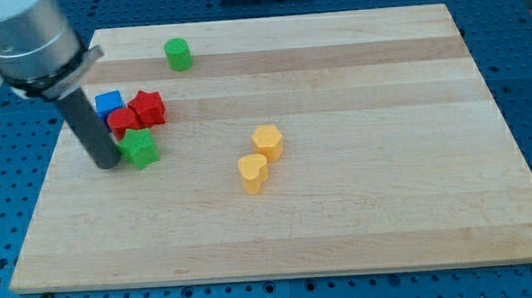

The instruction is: Move green star to the center

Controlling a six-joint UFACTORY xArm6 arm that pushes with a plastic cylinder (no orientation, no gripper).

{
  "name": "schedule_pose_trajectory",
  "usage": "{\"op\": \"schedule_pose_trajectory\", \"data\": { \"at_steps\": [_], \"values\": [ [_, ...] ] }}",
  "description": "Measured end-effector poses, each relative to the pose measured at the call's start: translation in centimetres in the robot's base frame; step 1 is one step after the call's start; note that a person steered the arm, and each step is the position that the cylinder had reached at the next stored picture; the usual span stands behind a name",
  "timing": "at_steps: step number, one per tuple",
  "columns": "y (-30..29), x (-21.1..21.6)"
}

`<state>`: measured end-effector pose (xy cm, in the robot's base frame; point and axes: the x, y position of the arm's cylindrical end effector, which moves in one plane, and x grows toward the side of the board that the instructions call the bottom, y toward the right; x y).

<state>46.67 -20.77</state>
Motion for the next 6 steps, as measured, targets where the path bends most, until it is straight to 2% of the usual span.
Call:
{"op": "schedule_pose_trajectory", "data": {
  "at_steps": [2, 6],
  "values": [
    [7.3, -1.4],
    [9.2, -6.9]
  ]
}}
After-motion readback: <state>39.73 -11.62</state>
